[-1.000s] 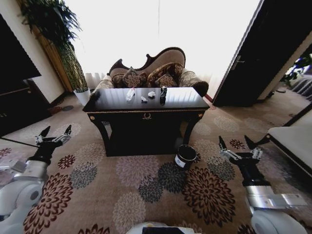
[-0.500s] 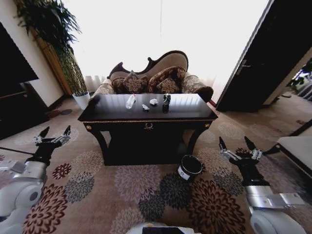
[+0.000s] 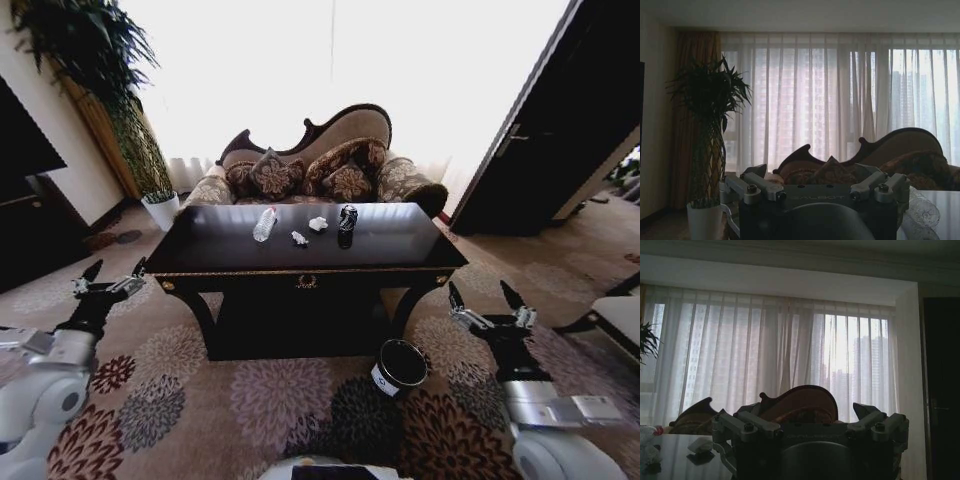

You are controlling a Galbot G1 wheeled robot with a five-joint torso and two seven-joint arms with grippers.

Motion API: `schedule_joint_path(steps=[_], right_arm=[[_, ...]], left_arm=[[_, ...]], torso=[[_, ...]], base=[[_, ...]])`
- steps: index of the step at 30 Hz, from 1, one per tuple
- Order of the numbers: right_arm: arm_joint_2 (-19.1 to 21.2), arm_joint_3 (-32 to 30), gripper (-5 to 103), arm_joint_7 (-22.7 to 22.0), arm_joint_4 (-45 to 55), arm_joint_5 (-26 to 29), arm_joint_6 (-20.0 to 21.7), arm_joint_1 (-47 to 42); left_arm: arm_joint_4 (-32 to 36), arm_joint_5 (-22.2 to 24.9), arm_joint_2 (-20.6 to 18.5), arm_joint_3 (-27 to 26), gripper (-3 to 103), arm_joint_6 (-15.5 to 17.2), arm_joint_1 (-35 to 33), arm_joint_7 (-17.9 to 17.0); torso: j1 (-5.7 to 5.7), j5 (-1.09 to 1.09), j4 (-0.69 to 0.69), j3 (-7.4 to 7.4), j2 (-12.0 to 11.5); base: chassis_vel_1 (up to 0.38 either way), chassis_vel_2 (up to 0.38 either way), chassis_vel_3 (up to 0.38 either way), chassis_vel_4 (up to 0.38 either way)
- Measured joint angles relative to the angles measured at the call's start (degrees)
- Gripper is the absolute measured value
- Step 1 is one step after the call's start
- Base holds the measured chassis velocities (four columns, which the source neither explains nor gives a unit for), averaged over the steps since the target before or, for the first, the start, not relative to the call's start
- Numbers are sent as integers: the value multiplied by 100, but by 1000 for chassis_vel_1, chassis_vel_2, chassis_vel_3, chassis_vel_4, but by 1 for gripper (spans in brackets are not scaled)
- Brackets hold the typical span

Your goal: Move to the front of the table and place the trash on the table into the trash bin.

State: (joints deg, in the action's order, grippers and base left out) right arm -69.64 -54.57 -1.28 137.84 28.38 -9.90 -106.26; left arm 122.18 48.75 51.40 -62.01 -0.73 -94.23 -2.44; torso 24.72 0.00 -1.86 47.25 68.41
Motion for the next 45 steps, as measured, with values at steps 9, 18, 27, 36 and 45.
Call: schedule_joint_path(steps=[9, 18, 27, 36, 45], right_arm=[[-10, 3, 100, -2, 1, -3, 2, 4], [-31, 35, 100, -72, 1, -31, 3, 15], [-41, 8, 100, -62, 48, -46, -24, -53], [-87, -17, 100, -45, 102, -52, -34, -90], [-234, -67, 100, -10, 137, -87, -88, -155]], left_arm=[[8, -3, -4, -3, 99, 2, -12, -1], [67, 38, -36, 6, 99, 33, -52, -15], [265, 249, -457, 452, 100, 361, 26, 190], [420, 513, -1028, 1324, 99, 751, 594, 189], [-61, 458, -1424, 3010, 98, 923, 1692, -73]], torso=[[0, 0, 0, 0, 0], [1, -1, 0, 0, 0], [-6, 0, 2, -2, 2], [-2, 0, 0, 0, 1], [-1, -1, 1, 0, 0]], base=[[-190, 183, 177, -190], [-173, 170, 169, -160], [-24, 20, 16, -22], [0, 0, 0, 0], [0, 0, 0, 0]])
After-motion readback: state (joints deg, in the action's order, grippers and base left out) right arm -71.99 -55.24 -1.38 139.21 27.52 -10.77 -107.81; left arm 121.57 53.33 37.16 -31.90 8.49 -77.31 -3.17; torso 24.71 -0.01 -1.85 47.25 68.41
